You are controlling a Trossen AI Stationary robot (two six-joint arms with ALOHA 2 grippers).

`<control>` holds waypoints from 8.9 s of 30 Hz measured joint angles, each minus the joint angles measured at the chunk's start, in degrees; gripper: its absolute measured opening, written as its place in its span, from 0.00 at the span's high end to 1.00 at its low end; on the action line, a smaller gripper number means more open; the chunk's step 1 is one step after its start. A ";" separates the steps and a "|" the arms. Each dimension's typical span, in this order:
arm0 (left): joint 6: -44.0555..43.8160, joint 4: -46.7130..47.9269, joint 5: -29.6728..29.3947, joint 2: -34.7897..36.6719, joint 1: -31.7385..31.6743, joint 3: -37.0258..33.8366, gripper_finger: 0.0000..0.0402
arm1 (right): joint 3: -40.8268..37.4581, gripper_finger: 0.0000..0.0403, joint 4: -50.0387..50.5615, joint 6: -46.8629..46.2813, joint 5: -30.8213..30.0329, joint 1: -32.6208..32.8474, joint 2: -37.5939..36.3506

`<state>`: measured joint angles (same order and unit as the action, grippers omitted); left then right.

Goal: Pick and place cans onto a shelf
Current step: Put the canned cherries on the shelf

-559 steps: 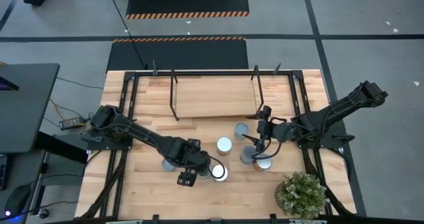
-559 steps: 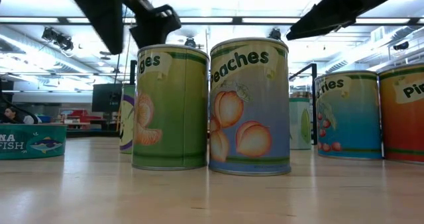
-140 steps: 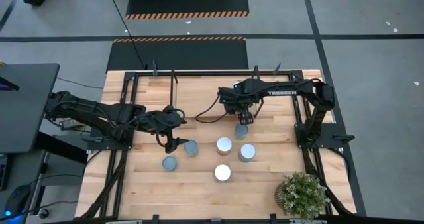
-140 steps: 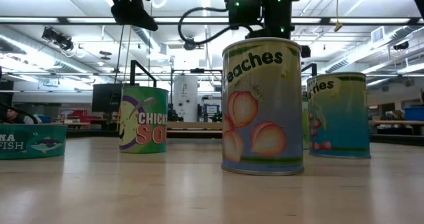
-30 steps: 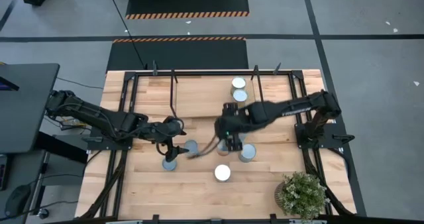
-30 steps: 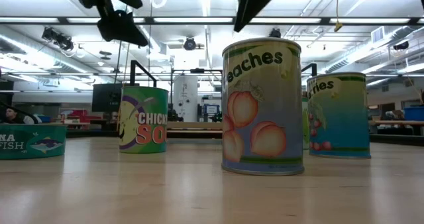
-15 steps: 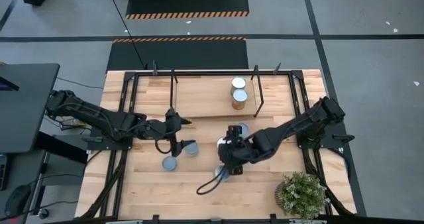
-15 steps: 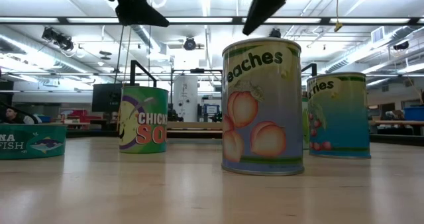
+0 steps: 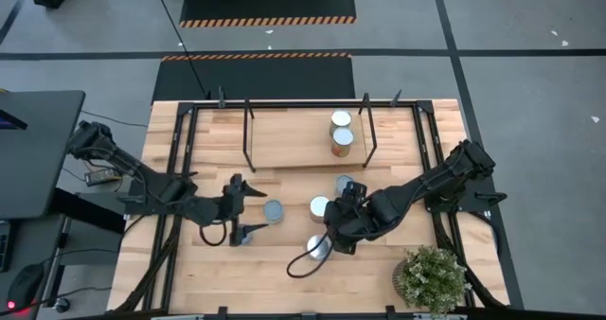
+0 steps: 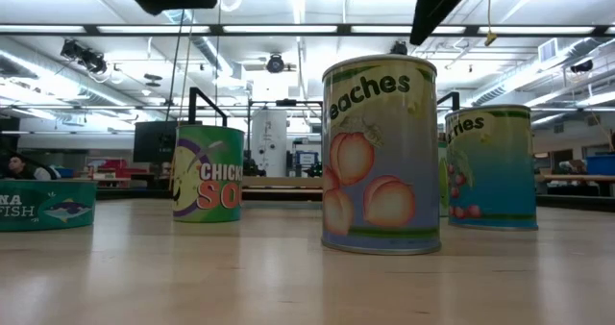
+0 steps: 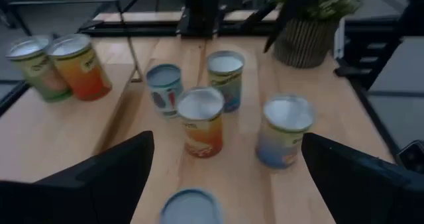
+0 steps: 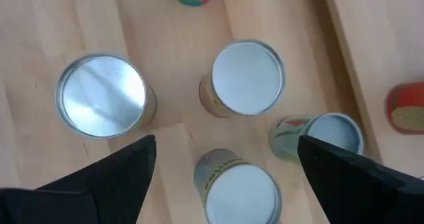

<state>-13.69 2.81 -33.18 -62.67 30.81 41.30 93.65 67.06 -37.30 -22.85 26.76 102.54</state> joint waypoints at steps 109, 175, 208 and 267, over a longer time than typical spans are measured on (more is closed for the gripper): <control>8.04 -32.95 3.05 3.48 -3.99 -16.15 0.03 | -24.02 0.01 -11.82 2.03 10.76 -4.42 -5.14; 7.07 -32.53 3.05 3.41 -4.99 -16.13 0.03 | 26.25 0.20 14.02 24.56 4.35 -12.25 11.89; 6.91 -30.31 3.01 3.37 -4.99 -16.13 0.03 | 25.63 0.19 6.76 52.83 14.31 -30.61 11.71; 6.37 -28.20 3.05 3.37 -10.96 -16.13 0.03 | 4.81 0.01 -8.24 76.00 7.21 -40.73 11.67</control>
<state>-7.32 -25.39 -30.13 -59.31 19.86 25.17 98.45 58.83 38.70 -15.64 -13.98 114.21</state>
